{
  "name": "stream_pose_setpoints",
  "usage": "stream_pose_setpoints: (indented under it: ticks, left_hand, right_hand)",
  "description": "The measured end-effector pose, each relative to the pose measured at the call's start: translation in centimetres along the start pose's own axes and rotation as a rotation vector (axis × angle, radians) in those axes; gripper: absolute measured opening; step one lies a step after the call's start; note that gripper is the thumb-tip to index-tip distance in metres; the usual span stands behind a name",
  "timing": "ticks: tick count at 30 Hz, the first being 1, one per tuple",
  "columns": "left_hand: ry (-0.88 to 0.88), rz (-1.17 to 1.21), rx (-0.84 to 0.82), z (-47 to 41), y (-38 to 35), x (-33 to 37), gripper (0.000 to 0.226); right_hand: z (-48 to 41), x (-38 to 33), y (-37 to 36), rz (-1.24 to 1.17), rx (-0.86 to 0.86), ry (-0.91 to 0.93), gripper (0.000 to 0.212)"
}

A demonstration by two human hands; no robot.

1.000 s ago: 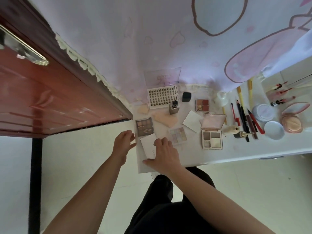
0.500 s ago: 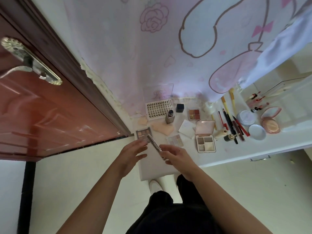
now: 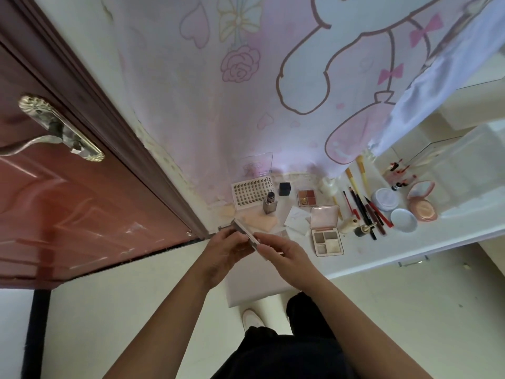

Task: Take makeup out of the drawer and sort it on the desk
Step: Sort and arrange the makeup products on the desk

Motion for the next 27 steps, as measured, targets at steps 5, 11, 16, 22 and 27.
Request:
stream_pose_setpoints:
  ticks: [5, 11, 16, 22, 27]
  left_hand:
    - [0.014, -0.059, 0.061, 0.0, -0.4, 0.1, 0.018]
    - [0.073, -0.157, 0.064, 0.2, -0.8, 0.3, 0.026]
    - [0.078, -0.174, 0.101, 0.4, -0.7, 0.5, 0.025]
    - [0.054, -0.151, 0.159, 0.0, -1.0, 1.5, 0.03]
    - [0.064, -0.151, 0.049, -0.2, -1.4, 1.8, 0.035]
  right_hand:
    - [-0.3, 1.2, -0.6, 0.379, -0.062, -0.005, 0.047]
    - [0.2, 0.8, -1.4, 0.563, -0.141, 0.047, 0.047]
    - [-0.3, 0.5, -0.7, 0.649, -0.117, 0.066, 0.043]
    - [0.1, 0.5, 0.3, 0.671, -0.124, 0.143, 0.031]
    - [-0.4, 0.4, 1.1, 0.678, -0.068, 0.083, 0.04]
Point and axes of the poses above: each hand's wrist, its own z-axis away from the middle knuckle, its own y-axis out of the back of the hand, x = y × z, the point moved 1 cm from there along -z, towards the middle knuckle, and after that the axes turned 4 degrees about -x, right-handed, at the moved point
